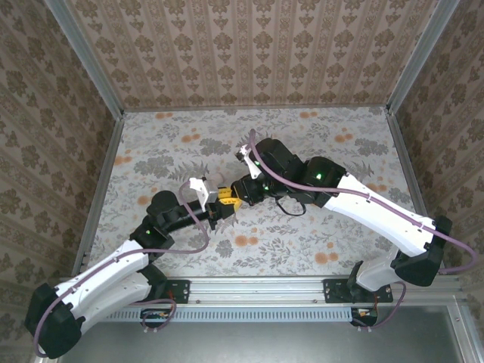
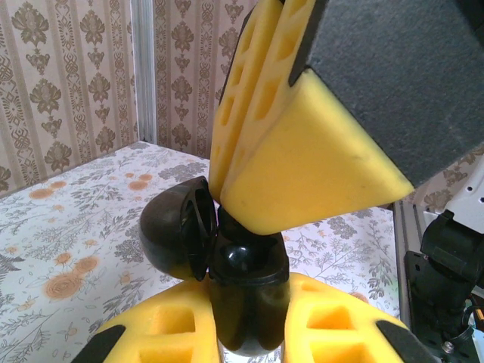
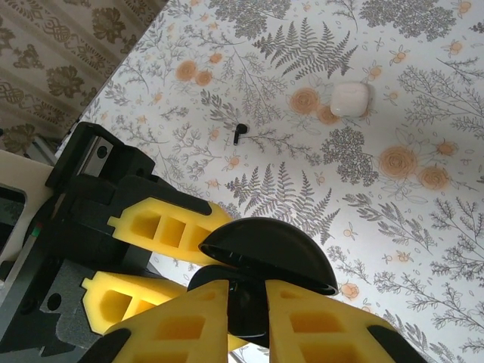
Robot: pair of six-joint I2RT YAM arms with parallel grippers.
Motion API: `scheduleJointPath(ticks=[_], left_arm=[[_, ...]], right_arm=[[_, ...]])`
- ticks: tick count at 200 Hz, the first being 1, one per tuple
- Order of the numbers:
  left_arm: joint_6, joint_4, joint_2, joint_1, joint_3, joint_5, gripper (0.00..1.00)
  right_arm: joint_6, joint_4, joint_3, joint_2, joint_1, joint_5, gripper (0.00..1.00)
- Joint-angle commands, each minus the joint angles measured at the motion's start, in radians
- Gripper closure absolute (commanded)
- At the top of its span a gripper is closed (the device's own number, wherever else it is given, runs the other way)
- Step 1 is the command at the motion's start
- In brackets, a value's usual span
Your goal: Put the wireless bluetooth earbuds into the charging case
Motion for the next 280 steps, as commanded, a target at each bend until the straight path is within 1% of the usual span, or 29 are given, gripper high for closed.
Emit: scheduleJointPath(ticks=[1,31,59,80,117,144,176,216,252,280], left_arm=[[-0.003,0.041,-0.016,0.005,0.028,0.008,1.0],[-0.004,0.041,-0.017,0.005,0.03,0.007,1.0],[-0.004,0.045,-0.015,0.005,0.03,0.0,1.0],[0.002,0.053,-0.008,0.004,0.033,-0.008,1.0],[0.035,0.083,0.011,0.001,0.037,-0.068,1.0],[0.071,0.091,0.05,-0.001,0.062,-0.068,1.0],[0.087,0.114,0.092,0.0,0.082,-0.058,1.0],[0.088,0.131,0.093,0.001,0.074,-0.061,1.0],[0.09,0.136,0.065,0.001,0.051,-0.095,1.0],[0.121,0.15,0.062,-0.003,0.043,-0.125,1.0]], right_arm=[[0.029,-0.071,0.023,-0.019,-0.007,0.089,0.84],[0.069,-0.097,0.029,-0.03,-0.007,0.137,0.86],[0.121,-0.098,0.03,-0.034,-0.004,0.151,0.87],[0.161,-0.092,0.018,-0.028,-0.002,0.169,0.87],[0.223,-0.068,-0.004,-0.018,-0.002,0.211,0.86],[0.247,-0.056,0.011,0.002,-0.008,0.238,0.84],[0.249,-0.06,0.044,0.031,-0.012,0.232,0.84],[0.247,-0.005,0.022,0.019,-0.011,0.176,0.85],[0.27,-0.008,0.027,0.012,-0.012,0.181,0.86],[0.292,0.014,0.01,0.002,-0.009,0.181,0.87]])
